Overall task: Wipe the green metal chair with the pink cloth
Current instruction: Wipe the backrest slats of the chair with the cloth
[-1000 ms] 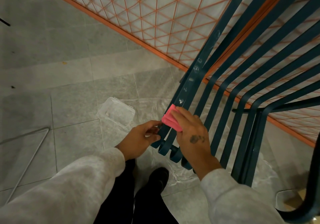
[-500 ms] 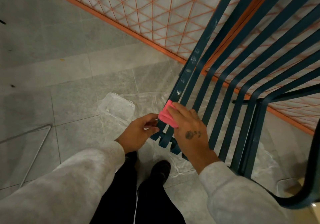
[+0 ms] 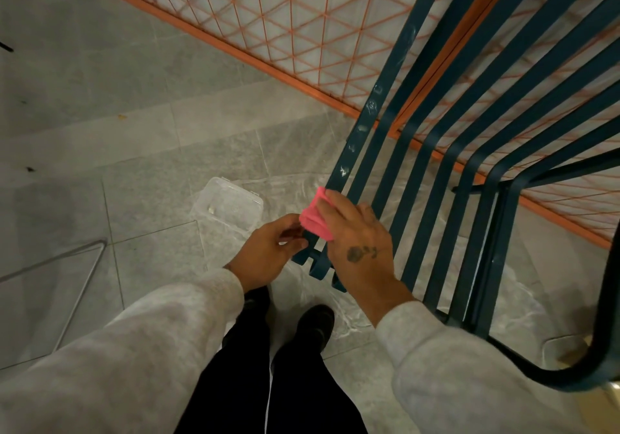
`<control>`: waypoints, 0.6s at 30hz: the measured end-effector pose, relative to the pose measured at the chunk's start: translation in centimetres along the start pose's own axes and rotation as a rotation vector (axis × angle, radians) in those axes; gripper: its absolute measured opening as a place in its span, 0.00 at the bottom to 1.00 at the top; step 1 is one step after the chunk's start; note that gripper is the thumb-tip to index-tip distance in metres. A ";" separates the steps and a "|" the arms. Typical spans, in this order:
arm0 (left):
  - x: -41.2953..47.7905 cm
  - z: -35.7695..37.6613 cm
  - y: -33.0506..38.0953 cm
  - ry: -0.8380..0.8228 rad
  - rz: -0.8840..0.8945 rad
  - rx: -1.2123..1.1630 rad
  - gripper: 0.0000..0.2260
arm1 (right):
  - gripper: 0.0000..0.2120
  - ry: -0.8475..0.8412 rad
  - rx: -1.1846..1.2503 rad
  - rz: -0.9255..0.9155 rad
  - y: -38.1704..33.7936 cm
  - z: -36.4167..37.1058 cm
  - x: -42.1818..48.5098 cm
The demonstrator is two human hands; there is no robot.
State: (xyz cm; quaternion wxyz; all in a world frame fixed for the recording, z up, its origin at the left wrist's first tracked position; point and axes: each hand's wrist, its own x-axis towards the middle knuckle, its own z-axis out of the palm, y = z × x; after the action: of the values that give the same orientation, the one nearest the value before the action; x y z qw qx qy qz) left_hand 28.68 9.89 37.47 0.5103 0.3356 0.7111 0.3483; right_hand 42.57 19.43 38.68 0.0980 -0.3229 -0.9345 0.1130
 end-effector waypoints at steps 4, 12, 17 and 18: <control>-0.3 0.1 0.1 0.009 0.028 -0.012 0.17 | 0.17 0.015 0.072 -0.051 -0.2 0.2 -2.8; -0.5 0.4 0.8 0.045 0.032 0.133 0.25 | 0.14 0.014 0.886 0.873 -0.8 -2.5 -2.4; -0.5 0.1 0.5 0.031 0.081 0.084 0.26 | 0.20 -0.036 1.124 0.925 -3.0 -2.2 0.0; -0.5 -0.1 0.5 0.019 0.090 0.080 0.26 | 0.24 -0.031 1.116 0.951 -3.4 -1.8 -0.3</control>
State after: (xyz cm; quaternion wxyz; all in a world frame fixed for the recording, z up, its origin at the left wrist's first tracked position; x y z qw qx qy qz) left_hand 28.78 9.73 38.15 0.4736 0.3841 0.7132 0.3456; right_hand 41.29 16.91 41.30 0.1751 -0.5941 -0.4979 0.6070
